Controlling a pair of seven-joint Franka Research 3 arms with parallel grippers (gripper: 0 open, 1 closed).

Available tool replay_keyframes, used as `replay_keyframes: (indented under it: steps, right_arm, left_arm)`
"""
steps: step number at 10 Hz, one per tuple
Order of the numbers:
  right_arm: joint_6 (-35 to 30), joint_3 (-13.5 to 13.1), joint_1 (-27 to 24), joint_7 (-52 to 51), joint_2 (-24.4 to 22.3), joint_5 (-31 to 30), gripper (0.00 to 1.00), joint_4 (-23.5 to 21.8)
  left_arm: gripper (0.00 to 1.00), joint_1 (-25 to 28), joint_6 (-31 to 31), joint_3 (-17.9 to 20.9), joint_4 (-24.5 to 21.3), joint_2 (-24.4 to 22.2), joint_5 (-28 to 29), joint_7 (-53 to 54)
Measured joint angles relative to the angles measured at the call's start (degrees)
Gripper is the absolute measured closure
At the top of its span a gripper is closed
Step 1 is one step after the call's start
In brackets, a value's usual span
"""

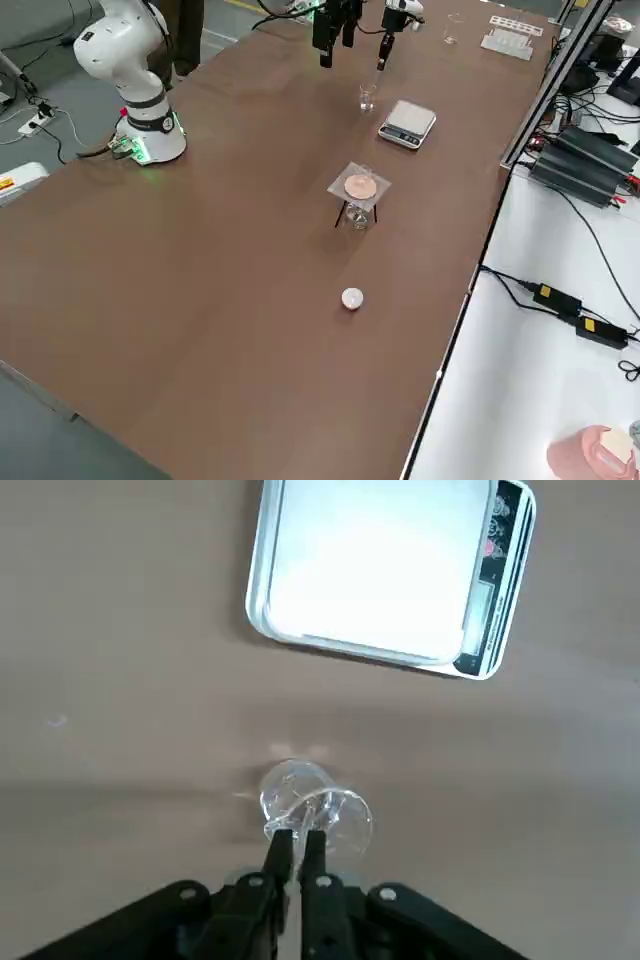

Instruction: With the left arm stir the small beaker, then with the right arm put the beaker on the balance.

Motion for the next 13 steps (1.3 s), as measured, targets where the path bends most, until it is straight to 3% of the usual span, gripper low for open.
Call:
replay_keyframes:
  steps: [5, 8, 13]
  right_arm:
    - [0.0, 0.0, 0.0, 0.0, 0.0, 0.0, 0.0, 0.0]
    - [0.0, 0.0, 0.0, 0.0, 0.0, 0.0, 0.0, 0.0]
    - [0.1, -0.1, 0.0, 0.0, 0.0, 0.0, 0.0, 0.0]
  left_arm:
    - [0.92, -1.2, -0.1, 0.0, 0.9, 0.0, 8.6, -10.8]
    - [0.92, -1.8, -3.2, 0.0, 1.7, 0.0, 14.6, -16.7]
    - [0.92, -3.0, -5.2, -0.1, 3.0, 0.0, 18.1, -22.8]
